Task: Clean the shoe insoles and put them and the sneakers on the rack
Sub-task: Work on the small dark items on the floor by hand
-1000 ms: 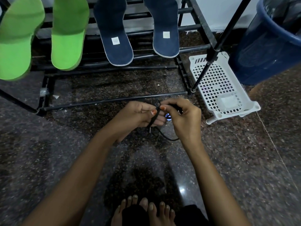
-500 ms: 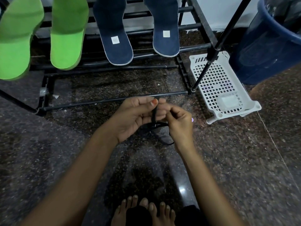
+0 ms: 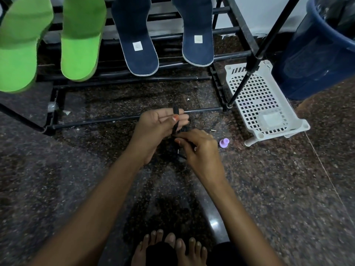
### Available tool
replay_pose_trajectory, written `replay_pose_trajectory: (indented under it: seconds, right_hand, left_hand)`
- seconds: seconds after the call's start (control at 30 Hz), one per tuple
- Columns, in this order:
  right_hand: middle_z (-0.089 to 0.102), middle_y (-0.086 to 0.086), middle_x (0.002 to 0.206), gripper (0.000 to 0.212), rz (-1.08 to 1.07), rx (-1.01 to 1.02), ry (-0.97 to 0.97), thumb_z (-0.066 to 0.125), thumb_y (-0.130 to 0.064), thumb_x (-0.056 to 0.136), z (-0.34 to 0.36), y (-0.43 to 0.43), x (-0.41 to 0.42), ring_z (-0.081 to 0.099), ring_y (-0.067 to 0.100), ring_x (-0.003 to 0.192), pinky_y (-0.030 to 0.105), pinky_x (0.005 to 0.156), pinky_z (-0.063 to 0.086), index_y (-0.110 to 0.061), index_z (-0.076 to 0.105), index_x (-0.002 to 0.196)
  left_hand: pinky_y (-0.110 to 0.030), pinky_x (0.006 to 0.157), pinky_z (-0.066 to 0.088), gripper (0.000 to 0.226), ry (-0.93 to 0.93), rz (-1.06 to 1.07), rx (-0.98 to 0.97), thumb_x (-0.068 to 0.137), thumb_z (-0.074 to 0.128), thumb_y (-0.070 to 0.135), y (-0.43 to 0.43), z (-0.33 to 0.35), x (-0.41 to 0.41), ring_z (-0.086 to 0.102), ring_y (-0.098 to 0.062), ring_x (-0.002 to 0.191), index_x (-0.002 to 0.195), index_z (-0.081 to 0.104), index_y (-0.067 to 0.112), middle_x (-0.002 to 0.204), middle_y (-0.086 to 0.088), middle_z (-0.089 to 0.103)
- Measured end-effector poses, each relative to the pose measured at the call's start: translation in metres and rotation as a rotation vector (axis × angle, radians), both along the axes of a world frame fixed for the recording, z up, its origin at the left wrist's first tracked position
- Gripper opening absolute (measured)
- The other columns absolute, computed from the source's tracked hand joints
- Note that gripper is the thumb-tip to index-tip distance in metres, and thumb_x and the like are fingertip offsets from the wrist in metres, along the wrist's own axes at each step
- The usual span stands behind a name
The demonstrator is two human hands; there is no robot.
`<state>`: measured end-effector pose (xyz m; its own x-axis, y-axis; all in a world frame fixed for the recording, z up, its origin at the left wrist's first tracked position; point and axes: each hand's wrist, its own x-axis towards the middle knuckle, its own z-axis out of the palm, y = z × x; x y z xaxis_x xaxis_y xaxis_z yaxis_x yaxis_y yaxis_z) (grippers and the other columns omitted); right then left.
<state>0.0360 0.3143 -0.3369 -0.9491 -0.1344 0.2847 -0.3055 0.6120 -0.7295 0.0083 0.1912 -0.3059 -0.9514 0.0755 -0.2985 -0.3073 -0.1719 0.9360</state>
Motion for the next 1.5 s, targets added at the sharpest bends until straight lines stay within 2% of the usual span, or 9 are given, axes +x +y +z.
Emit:
replay_pose_trajectory:
  seconds: [0.17, 0.3, 0.43, 0.67, 0.97, 1.13, 1.23, 1.3, 1.5]
  right_hand:
    - [0.068, 0.002, 0.079, 0.009, -0.017, -0.020, 0.032, 0.063, -0.011, 0.076, 0.007, 0.005, -0.004, 0.061, 0.022, 0.074, 0.044, 0.070, 0.049, -0.012, 0.070, 0.081]
    - [0.068, 0.000, 0.082, 0.012, -0.050, -0.100, 0.021, 0.063, -0.008, 0.076, 0.011, 0.012, -0.005, 0.059, 0.012, 0.078, 0.032, 0.075, 0.049, -0.010, 0.071, 0.084]
    - [0.062, -0.007, 0.078, 0.010, -0.119, -0.125, 0.015, 0.064, 0.000, 0.077, 0.016, 0.021, -0.010, 0.053, 0.000, 0.078, 0.009, 0.071, 0.041, -0.006, 0.070, 0.081]
    - [0.065, -0.005, 0.079, 0.009, -0.162, -0.202, -0.033, 0.065, 0.000, 0.078, 0.018, 0.022, -0.012, 0.058, 0.008, 0.079, 0.017, 0.072, 0.046, -0.007, 0.071, 0.080]
    - [0.064, -0.011, 0.077, 0.023, -0.229, -0.570, -0.262, 0.060, 0.002, 0.082, 0.016, 0.020, -0.015, 0.060, -0.005, 0.072, 0.011, 0.069, 0.045, -0.019, 0.065, 0.078]
    - [0.063, -0.012, 0.069, 0.027, -0.199, -0.638, -0.353, 0.052, 0.003, 0.088, 0.001, 0.008, -0.009, 0.058, 0.002, 0.069, 0.027, 0.073, 0.049, -0.018, 0.066, 0.080]
    - [0.059, -0.018, 0.068, 0.019, -0.162, -0.570, -0.347, 0.050, 0.005, 0.088, -0.004, 0.000, -0.005, 0.053, -0.008, 0.064, 0.012, 0.068, 0.041, -0.004, 0.067, 0.086]
    - [0.053, -0.018, 0.057, 0.020, -0.148, -0.475, -0.306, 0.052, 0.003, 0.087, -0.005, -0.004, -0.002, 0.049, -0.007, 0.057, 0.008, 0.059, 0.035, -0.008, 0.064, 0.075]
    - [0.063, 0.009, 0.077, 0.020, -0.064, -0.176, -0.162, 0.055, -0.006, 0.081, -0.008, -0.010, 0.006, 0.053, 0.006, 0.071, 0.003, 0.065, 0.035, 0.000, 0.069, 0.094]
  left_hand:
    - [-0.009, 0.072, 0.049, 0.020, 0.034, -0.151, -0.266, 0.093, 0.052, 0.003, -0.001, -0.006, 0.003, 0.066, 0.002, 0.077, 0.107, 0.065, 0.007, 0.099, -0.007, 0.070]
    - [-0.016, 0.081, 0.049, 0.021, 0.049, -0.251, -0.416, 0.094, 0.052, 0.005, -0.005, -0.005, 0.000, 0.066, -0.003, 0.082, 0.109, 0.066, 0.000, 0.102, -0.009, 0.071]
    - [-0.011, 0.070, 0.048, 0.020, 0.052, -0.384, -0.403, 0.095, 0.049, 0.006, -0.005, -0.003, 0.004, 0.068, -0.003, 0.075, 0.092, 0.068, 0.014, 0.085, 0.001, 0.073]
    - [-0.006, 0.063, 0.041, 0.023, 0.041, -0.494, -0.413, 0.097, 0.047, 0.010, -0.004, -0.001, 0.006, 0.064, -0.001, 0.070, 0.102, 0.068, 0.000, 0.081, -0.002, 0.071]
    - [-0.021, 0.071, 0.047, 0.021, 0.029, -0.505, -0.196, 0.090, 0.054, 0.012, -0.004, 0.007, 0.008, 0.059, -0.004, 0.065, 0.100, 0.067, -0.001, 0.067, 0.007, 0.066]
    - [-0.020, 0.076, 0.054, 0.020, -0.022, -0.356, 0.044, 0.089, 0.048, 0.015, -0.002, 0.006, 0.007, 0.063, -0.007, 0.072, 0.089, 0.066, 0.007, 0.070, 0.005, 0.068]
    - [-0.019, 0.075, 0.055, 0.022, -0.067, -0.212, 0.141, 0.094, 0.044, 0.010, 0.000, 0.005, 0.005, 0.066, -0.005, 0.071, 0.095, 0.065, 0.008, 0.073, 0.003, 0.071]
    - [-0.018, 0.070, 0.056, 0.022, -0.080, -0.123, 0.184, 0.096, 0.042, 0.009, 0.001, 0.005, 0.004, 0.067, -0.004, 0.069, 0.095, 0.065, 0.010, 0.076, 0.002, 0.073]
    - [-0.018, 0.079, 0.055, 0.021, -0.050, 0.012, 0.195, 0.095, 0.044, -0.001, 0.002, -0.002, 0.000, 0.070, -0.007, 0.084, 0.105, 0.061, 0.005, 0.090, -0.001, 0.074]
